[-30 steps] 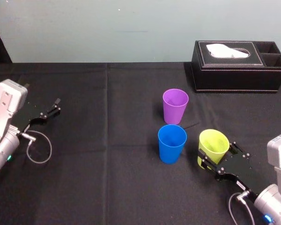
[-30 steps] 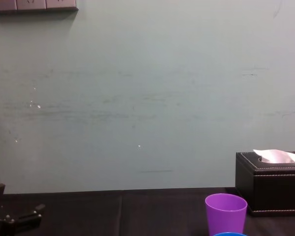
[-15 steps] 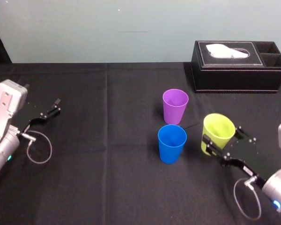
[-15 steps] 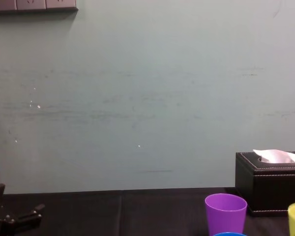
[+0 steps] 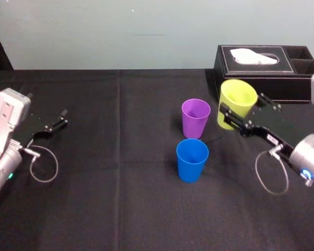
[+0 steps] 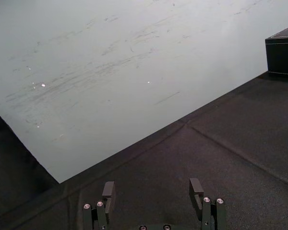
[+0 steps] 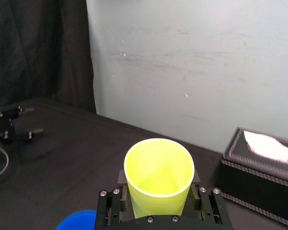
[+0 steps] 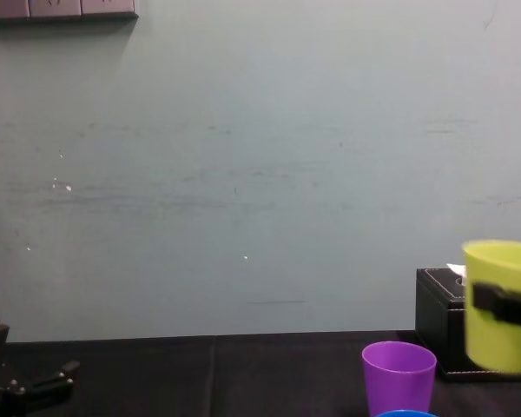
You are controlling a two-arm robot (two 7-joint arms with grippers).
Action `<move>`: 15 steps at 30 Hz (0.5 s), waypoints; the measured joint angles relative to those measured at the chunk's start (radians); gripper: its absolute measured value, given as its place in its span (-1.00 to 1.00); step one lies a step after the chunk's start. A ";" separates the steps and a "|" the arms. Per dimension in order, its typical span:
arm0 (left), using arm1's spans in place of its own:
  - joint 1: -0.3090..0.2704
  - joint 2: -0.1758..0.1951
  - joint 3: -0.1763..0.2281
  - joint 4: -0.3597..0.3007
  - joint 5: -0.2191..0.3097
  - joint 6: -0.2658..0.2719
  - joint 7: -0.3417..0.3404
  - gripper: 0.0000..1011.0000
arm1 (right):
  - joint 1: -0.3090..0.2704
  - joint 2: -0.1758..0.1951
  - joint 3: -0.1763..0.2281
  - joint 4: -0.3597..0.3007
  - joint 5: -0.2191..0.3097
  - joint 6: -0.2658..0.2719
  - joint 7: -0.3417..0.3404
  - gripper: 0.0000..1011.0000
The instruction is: Stack the three plastic cups sequentially using one hand.
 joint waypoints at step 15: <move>0.000 0.000 0.000 0.000 0.000 0.000 0.000 1.00 | 0.240 -0.066 -0.120 0.175 0.018 0.067 -0.003 0.45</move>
